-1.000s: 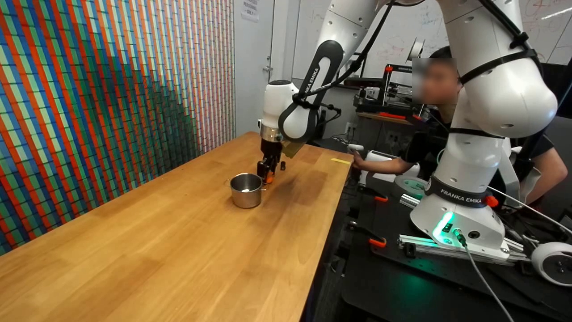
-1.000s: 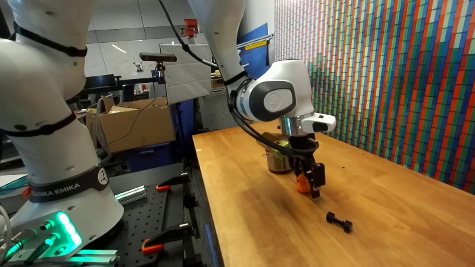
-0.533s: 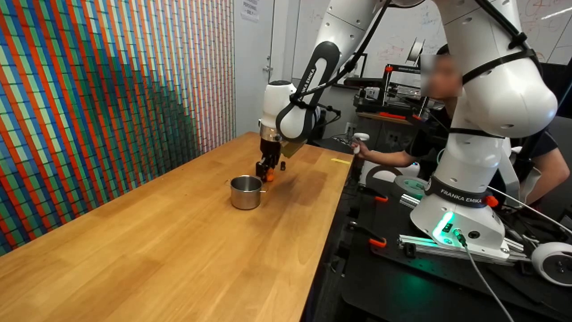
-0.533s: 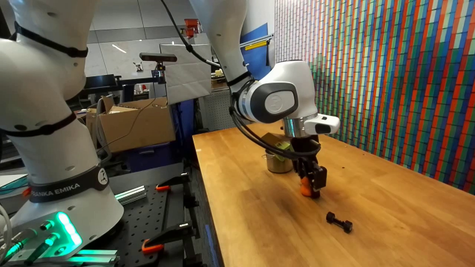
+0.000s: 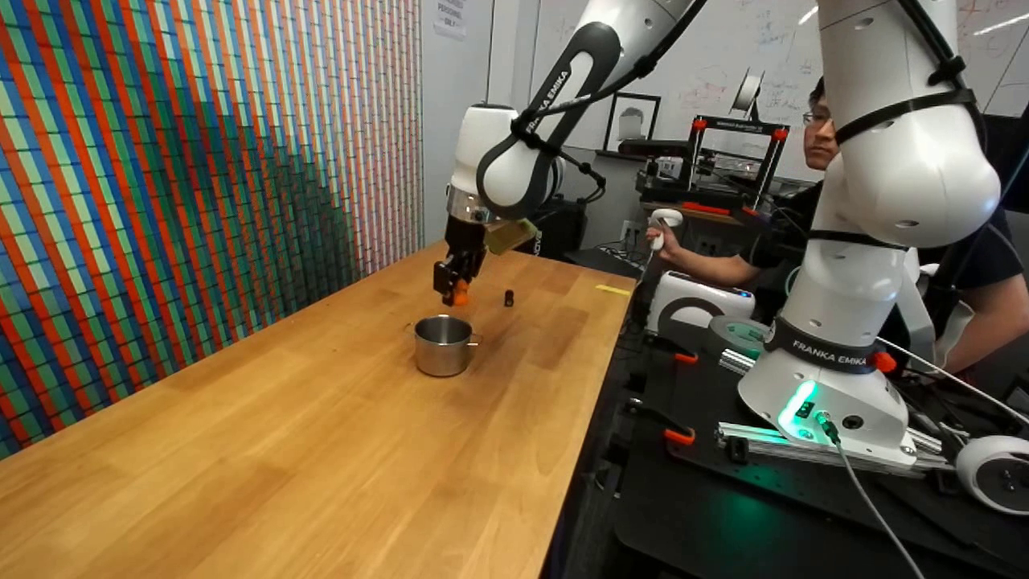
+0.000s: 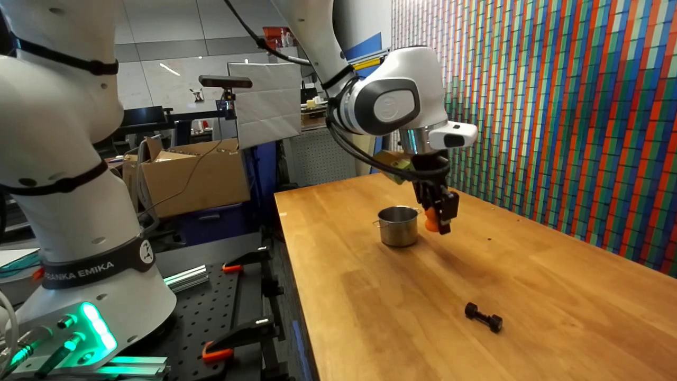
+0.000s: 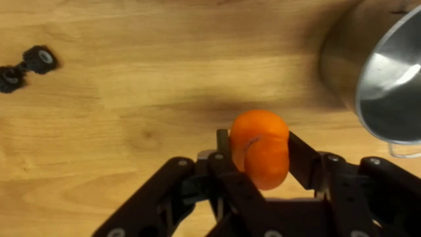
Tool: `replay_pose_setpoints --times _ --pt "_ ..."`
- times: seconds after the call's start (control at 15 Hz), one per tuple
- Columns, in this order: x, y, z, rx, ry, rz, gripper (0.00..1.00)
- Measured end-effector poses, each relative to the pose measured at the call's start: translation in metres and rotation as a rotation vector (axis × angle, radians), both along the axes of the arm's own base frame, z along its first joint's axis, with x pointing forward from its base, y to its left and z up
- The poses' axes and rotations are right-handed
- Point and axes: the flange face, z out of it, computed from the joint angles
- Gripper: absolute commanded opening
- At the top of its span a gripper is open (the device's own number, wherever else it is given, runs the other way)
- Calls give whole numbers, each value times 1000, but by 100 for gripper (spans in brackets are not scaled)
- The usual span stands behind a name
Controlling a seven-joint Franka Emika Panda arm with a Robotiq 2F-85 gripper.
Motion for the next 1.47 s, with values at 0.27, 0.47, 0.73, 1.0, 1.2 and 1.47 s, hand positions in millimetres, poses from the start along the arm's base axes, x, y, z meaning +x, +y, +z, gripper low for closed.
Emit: replay_pose_setpoints --times 0.27,0.47,0.73,1.0,1.2,1.47 --pt "-2 42 41 59 0 31 19" --pt "-9 64 51 82 17 52 19" --pt "-19 78 45 90 37 73 77" --pt "-24 80 40 88 50 83 100" --pt "-20 76 44 85 40 89 100" --pt "-8 62 80 73 29 115 100"
